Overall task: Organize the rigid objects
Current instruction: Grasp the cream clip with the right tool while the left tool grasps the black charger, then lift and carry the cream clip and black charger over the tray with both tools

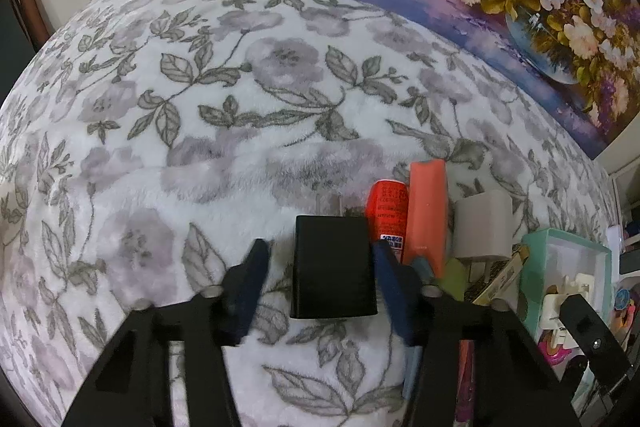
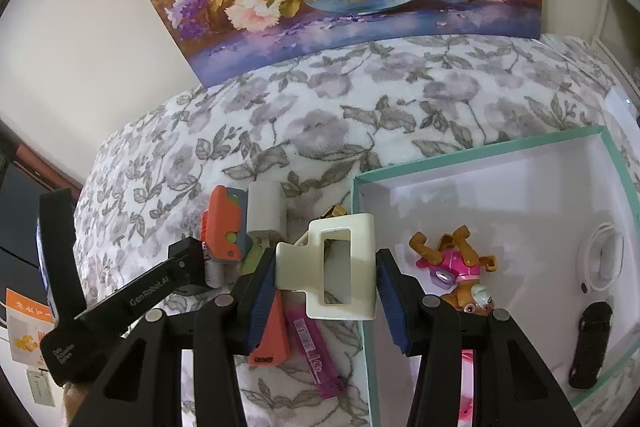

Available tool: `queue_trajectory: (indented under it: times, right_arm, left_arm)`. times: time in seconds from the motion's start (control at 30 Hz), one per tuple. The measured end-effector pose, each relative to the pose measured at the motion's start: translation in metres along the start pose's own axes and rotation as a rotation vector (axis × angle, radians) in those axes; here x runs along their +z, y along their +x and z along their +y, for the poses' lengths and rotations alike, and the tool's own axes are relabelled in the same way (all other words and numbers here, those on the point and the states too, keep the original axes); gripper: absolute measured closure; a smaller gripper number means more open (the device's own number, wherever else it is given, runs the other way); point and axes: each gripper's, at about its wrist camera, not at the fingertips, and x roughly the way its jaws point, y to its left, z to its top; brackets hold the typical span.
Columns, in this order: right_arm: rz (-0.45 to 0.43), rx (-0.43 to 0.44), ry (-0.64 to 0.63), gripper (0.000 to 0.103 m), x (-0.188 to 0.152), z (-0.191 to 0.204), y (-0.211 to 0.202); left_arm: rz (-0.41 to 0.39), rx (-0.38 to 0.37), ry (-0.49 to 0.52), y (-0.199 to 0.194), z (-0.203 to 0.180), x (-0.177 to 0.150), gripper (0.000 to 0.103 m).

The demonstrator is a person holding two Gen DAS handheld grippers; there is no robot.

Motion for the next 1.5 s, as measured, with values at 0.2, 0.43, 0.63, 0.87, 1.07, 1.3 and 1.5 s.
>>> queue_trajectory:
  times: [0.2,0.43,0.63,0.87,1.07,1.3,1.5]
  right_arm:
    - [-0.001,0.003,0.004,0.052,0.0,-0.002,-0.003]
    - [-0.001,0.006,0.017,0.052,0.001,-0.008,-0.013]
    - [-0.012,0.005,0.039,0.052,0.002,-0.019,-0.026]
    - [-0.021,-0.028,0.062,0.052,0.006,-0.041,-0.038]
    - [-0.011,-0.093,0.101,0.052,0.007,-0.075,-0.041]
    - [-0.025,-0.145,0.164,0.052,0.009,-0.118,-0.053]
    - [-0.036,-0.172,0.213,0.052,0.008,-0.153,-0.063]
  left_arm:
    - [0.009,-0.006,0.004,-0.001,-0.001,-0.001,0.06]
    - [-0.007,0.006,-0.019,-0.018,0.005,-0.003,0.06]
    - [-0.049,0.017,-0.025,-0.043,0.003,-0.001,0.06]
    - [-0.11,0.012,-0.006,-0.076,-0.018,-0.002,0.06]
    - [-0.125,-0.02,0.064,-0.089,-0.058,-0.012,0.06]
    - [-0.086,-0.08,0.159,-0.087,-0.109,-0.032,0.06]
    - [-0.052,-0.124,0.22,-0.082,-0.143,-0.047,0.06]
